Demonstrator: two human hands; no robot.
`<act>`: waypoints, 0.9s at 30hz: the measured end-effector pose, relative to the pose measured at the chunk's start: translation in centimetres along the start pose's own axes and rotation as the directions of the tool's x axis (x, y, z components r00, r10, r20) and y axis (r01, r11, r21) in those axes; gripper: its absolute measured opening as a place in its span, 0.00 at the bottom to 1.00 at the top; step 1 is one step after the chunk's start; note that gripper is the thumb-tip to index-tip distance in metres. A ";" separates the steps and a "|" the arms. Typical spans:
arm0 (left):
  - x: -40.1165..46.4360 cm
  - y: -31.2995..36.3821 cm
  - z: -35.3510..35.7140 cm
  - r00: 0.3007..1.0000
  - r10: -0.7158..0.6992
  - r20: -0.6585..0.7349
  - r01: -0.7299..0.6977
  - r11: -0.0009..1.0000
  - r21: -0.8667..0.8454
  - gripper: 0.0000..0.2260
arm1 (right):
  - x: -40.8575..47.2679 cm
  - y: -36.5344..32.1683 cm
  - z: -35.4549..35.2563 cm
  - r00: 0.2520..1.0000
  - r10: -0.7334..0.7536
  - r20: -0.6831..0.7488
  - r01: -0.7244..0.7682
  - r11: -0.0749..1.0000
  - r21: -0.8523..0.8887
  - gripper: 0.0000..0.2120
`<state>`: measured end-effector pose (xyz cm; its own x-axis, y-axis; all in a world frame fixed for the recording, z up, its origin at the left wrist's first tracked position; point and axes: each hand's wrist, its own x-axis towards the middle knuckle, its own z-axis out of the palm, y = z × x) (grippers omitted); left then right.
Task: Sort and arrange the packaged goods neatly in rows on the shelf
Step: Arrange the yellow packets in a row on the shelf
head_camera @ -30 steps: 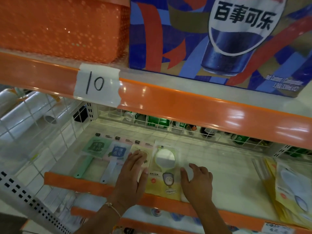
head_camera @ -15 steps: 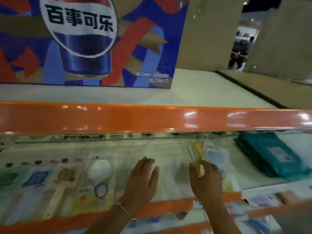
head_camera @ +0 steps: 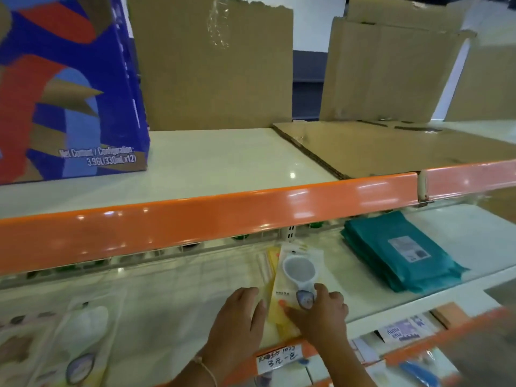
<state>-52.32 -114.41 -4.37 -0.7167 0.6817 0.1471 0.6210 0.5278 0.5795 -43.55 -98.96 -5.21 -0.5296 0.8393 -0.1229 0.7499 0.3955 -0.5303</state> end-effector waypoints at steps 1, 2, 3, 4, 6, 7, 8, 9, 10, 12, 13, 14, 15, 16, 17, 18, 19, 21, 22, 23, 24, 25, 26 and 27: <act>0.1 0.3 0.1 1.000 -0.003 -0.006 0.003 1.000 0.007 0.19 | 0.2 0.1 -0.4 1.000 -0.005 0.024 0.004 0.999 0.051 0.44; 0.2 0.6 0.1 1.000 -0.006 -0.019 0.006 1.000 0.010 0.19 | 0.5 0.3 -0.7 0.999 -0.013 0.043 0.008 0.995 0.104 0.44; 0.2 0.7 0.2 0.999 -0.012 -0.030 0.013 1.000 0.008 0.19 | 0.8 0.4 -1.0 0.998 -0.021 0.063 0.011 0.986 0.165 0.43; 0.3 0.8 0.2 0.999 -0.018 -0.042 0.018 1.000 0.004 0.19 | 0.9 0.5 -1.4 0.997 -0.038 0.074 0.020 0.973 0.231 0.39; 0.4 0.9 0.2 0.998 -0.043 -0.047 0.042 0.999 -0.016 0.18 | 1.3 0.7 -2.1 0.993 -0.054 0.103 0.013 0.930 0.368 0.30; 0.5 0.9 0.2 0.997 -0.062 -0.049 0.060 0.998 -0.035 0.17 | 1.5 0.8 -2.3 0.989 -0.048 0.137 -0.021 0.886 0.462 0.26; 0.6 0.9 0.2 0.995 -0.081 -0.056 0.079 0.996 -0.049 0.17 | 1.6 0.9 -2.5 0.982 -0.045 0.182 -0.069 0.817 0.572 0.23; 0.7 0.9 0.2 0.993 -0.105 -0.058 0.100 0.992 -0.076 0.16 | 1.8 0.9 -2.7 0.969 -0.052 0.240 -0.127 0.730 0.671 0.21; 0.8 0.9 0.2 0.989 -0.133 -0.063 0.124 0.984 -0.128 0.15 | 1.7 0.8 -2.9 0.954 -0.073 0.291 -0.179 0.639 0.748 0.21; 1.2 1.0 0.1 0.968 -0.243 -0.063 0.211 0.923 -0.322 0.12 | 1.6 0.5 -3.4 0.926 -0.139 0.350 -0.248 0.475 0.844 0.21; 1.4 1.1 -0.2 0.942 -0.335 -0.021 0.290 0.843 -0.452 0.10 | 1.3 0.3 -3.7 0.911 -0.187 0.368 -0.271 0.404 0.874 0.22; 1.8 1.2 -0.6 0.905 -0.423 0.042 0.364 0.721 -0.590 0.10 | 1.0 0.0 -4.0 0.893 -0.233 0.386 -0.296 0.343 0.891 0.23; 2.2 1.2 -1.1 0.868 -0.480 0.130 0.420 0.567 -0.709 0.12 | 0.6 -0.2 -4.2 0.872 -0.284 0.398 -0.308 0.312 0.899 0.24; 2.4 1.4 -1.7 0.832 -0.504 0.231 0.463 0.403 -0.789 0.15 | 0.1 -0.5 -4.4 0.851 -0.332 0.407 -0.310 0.307 0.900 0.24; 2.5 1.5 -2.6 0.808 -0.501 0.309 0.488 0.275 -0.829 0.17 | -0.5 -0.7 -4.5 0.827 -0.379 0.415 -0.303 0.322 0.897 0.25; 2.5 1.4 -3.4 0.799 -0.489 0.350 0.495 0.206 -0.844 0.18 | -1.1 -1.0 -4.5 0.807 -0.416 0.418 -0.283 0.349 0.893 0.26; 2.4 1.1 -4.0 0.798 -0.486 0.356 0.494 0.189 -0.849 0.19 | -1.6 -1.4 -4.4 0.788 -0.449 0.421 -0.249 0.392 0.886 0.27; 2.0 0.1 -4.8 0.796 -0.507 0.331 0.490 0.219 -0.844 0.20 | -2.9 -2.4 -4.2 0.756 -0.501 0.422 -0.143 0.502 0.853 0.30; 1.7 -0.5 -5.2 0.795 -0.526 0.302 0.487 0.258 -0.835 0.20 | -3.6 -3.1 -4.2 0.748 -0.509 0.427 -0.092 0.558 0.825 0.34; 1.4 -1.0 -5.5 0.800 -0.536 0.270 0.481 0.302 -0.823 0.20 | -4.1 -3.6 -4.1 0.746 -0.509 0.429 -0.039 0.609 0.792 0.38; 1.1 -1.6 -6.0 0.798 -0.552 0.241 0.479 0.340 -0.809 0.19 | -4.6 -4.4 -3.8 0.746 -0.510 0.428 0.009 0.651 0.759 0.41; 0.6 -2.4 -6.5 0.796 -0.564 0.218 0.477 0.365 -0.800 0.18 | -5.1 -5.2 -3.6 0.742 -0.517 0.427 0.047 0.676 0.735 0.45; 0.2 -3.1 -7.0 0.798 -0.571 0.194 0.471 0.389 -0.792 0.17 | -5.6 -5.9 -3.3 0.740 -0.515 0.432 0.071 0.698 0.712 0.48; -0.2 -3.9 -7.5 0.798 -0.578 0.169 0.467 0.416 -0.780 0.17 | -6.1 -6.6 -2.8 0.733 -0.520 0.437 0.087 0.710 0.699 0.52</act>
<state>-56.96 -120.36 -0.67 -0.8774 0.3246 -0.3531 -0.3238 0.1424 0.9354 -44.14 -105.59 1.40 -0.9520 0.2467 -0.1811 0.2092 0.0928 -0.9735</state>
